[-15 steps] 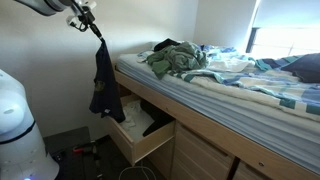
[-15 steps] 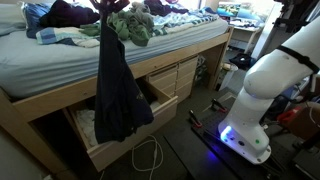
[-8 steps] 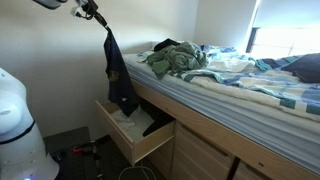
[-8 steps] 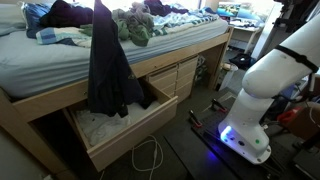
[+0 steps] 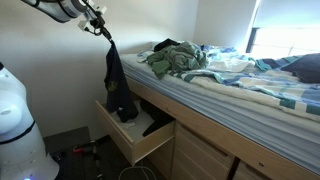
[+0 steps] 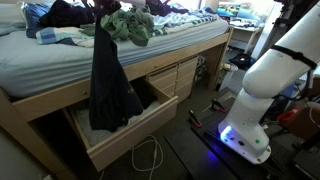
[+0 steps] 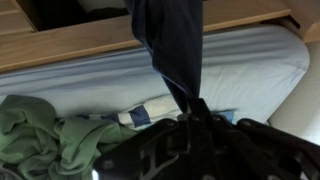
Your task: Put the black t-shirt in the drawer then close it
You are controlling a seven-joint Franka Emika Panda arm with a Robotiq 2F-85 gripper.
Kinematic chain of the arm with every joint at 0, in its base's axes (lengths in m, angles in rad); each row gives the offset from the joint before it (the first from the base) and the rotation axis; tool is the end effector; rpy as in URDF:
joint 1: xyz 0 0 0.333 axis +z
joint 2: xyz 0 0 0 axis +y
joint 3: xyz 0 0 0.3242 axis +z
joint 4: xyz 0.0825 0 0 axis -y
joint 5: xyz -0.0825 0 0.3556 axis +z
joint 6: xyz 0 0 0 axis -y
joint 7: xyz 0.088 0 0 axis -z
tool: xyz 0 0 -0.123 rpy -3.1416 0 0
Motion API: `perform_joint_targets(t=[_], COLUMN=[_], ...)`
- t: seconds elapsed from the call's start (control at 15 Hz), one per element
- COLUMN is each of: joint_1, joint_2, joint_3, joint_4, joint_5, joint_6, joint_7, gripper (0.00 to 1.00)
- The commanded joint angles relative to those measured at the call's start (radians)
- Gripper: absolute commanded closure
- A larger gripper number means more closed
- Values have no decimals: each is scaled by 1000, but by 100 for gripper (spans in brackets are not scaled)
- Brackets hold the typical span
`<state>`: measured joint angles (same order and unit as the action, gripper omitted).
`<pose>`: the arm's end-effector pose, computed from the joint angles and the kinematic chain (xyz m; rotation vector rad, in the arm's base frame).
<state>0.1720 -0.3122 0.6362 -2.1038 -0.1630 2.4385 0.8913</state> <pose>0.3245 0.3890 0.5916 -2.7850 -0.0592 -0.8994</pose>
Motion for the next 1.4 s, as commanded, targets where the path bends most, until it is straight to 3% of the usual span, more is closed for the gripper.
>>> perform_joint_targets(t=[0.0,0.6,0.67,1.33], joint_1=[32,88,93,109], joint_2=[24,88,93,89], joint_3=[-20,-27,-29,-56], joint_4=[-73,-185,-193,-187], joint_5=[28,124,135,145], joint_6=[95,168,163,103], joint_7=[13,8,9,19], gripper=[100,100,81,7])
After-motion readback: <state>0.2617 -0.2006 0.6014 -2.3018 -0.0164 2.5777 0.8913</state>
